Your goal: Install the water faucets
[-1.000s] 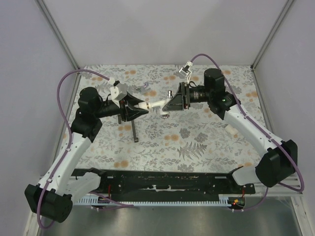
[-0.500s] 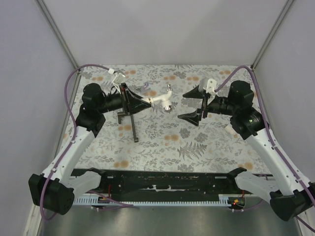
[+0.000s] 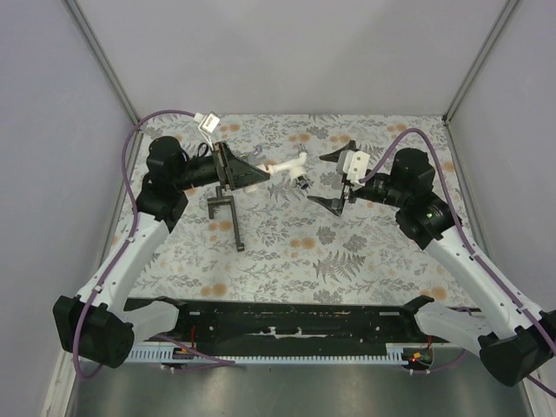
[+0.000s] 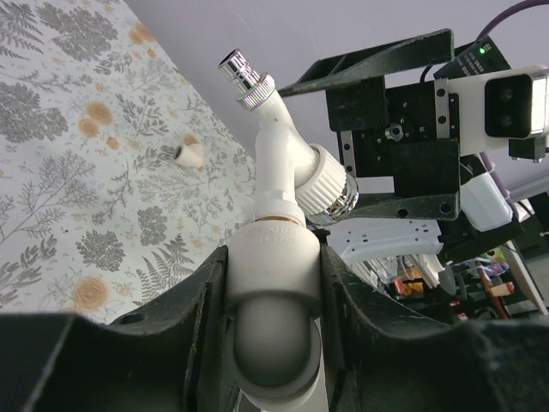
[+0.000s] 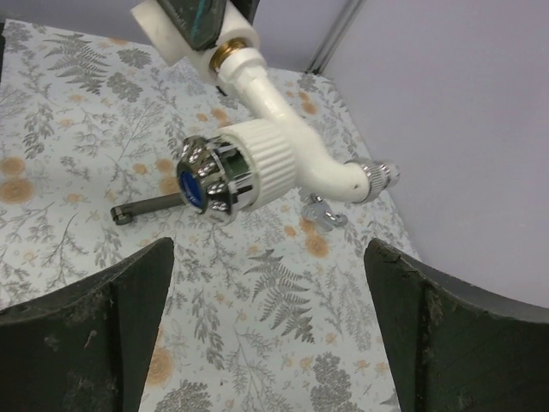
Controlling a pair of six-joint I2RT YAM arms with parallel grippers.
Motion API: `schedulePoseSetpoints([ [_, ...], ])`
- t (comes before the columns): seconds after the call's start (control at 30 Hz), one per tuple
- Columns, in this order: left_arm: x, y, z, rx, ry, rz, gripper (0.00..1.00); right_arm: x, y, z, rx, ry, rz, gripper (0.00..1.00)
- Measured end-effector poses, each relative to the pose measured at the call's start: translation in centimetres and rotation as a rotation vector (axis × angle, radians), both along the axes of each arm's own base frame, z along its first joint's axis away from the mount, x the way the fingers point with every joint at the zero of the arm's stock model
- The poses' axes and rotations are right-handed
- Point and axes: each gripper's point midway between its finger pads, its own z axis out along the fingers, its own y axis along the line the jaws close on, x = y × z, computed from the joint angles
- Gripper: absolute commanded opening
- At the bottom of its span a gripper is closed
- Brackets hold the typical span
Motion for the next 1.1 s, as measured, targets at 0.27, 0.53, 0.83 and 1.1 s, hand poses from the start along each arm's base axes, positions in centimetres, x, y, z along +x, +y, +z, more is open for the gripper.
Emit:
schedulePoseSetpoints([
  [0.27, -0.9, -0.2, 0.0, -0.006, 0.054, -0.055, 0.02, 1.1, 1.8, 0.5, 0.012, -0.055, 0.001, 0.95],
  [0.53, -1.0, -0.2, 0.3, 0.006, 0.057, -0.063, 0.02, 1.7, 2.6, 0.7, 0.033, -0.008, -0.004, 0.84],
  [0.83, -2.5, -0.8, -1.6, 0.162, -0.072, -0.118, 0.02, 1.1, 3.9, 3.0, 0.126, 0.196, 0.013, 0.75],
  [1.1, -4.7, -0.6, -3.4, 0.287, -0.283, -0.186, 0.02, 1.5, 4.6, 3.4, 0.170, 0.506, -0.055, 0.74],
])
